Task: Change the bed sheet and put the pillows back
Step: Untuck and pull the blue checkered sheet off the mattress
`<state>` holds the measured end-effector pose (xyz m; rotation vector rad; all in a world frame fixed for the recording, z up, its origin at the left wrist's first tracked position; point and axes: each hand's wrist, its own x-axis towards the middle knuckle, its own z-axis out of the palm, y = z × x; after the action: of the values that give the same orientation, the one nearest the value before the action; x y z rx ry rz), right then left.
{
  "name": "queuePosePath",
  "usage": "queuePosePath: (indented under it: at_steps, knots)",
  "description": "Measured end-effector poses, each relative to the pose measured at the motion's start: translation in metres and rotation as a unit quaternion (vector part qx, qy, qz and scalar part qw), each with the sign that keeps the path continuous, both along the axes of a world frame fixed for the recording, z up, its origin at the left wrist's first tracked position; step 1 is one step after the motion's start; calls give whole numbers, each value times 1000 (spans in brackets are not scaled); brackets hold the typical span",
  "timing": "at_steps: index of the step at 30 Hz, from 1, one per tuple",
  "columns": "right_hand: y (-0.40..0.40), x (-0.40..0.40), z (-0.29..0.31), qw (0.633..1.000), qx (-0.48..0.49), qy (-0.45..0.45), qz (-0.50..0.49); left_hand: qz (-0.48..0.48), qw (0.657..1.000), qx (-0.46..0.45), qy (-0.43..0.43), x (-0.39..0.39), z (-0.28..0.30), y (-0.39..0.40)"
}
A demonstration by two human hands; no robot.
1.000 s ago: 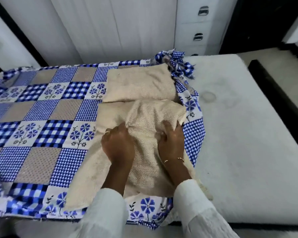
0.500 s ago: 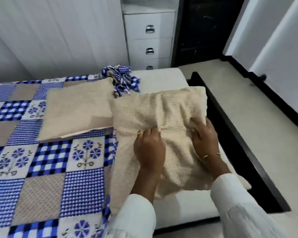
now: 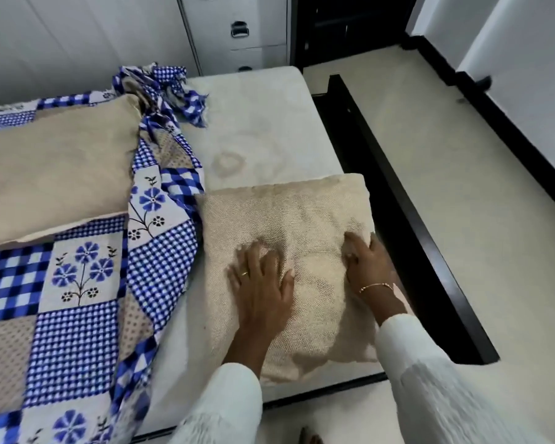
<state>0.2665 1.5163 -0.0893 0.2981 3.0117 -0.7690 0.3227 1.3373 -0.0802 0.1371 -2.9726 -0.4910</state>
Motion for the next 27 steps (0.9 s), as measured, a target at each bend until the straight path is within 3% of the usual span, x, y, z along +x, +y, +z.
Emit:
queuePosePath:
  at_steps: [4, 7, 12, 16, 21, 25, 27]
  knots:
    - [-37, -13, 18, 995, 44, 57, -64, 43, 992, 115, 32, -15, 8, -13]
    - [-78, -29, 23, 987, 36, 155, -7, 107, 977, 168, 71, -32, 22, -38]
    - [-179, -69, 31, 966, 0, 218, 142, 168, 971, 134, 102, -74, 21, -128]
    - [-291, -109, 30, 954, -72, 186, 222, 212, 966, 114, 89, -117, 21, -223]
    - [-418, -151, 31, 936, -159, 186, 253, 276, 952, 62, 113, -149, 20, -348]
    - [-482, -187, 26, 957, -98, 130, 239, 327, 943, 22, 55, -168, 11, -423]
    - [-498, -198, 20, 983, -59, 15, 175, 331, 943, 30, 31, -175, 1, -438]
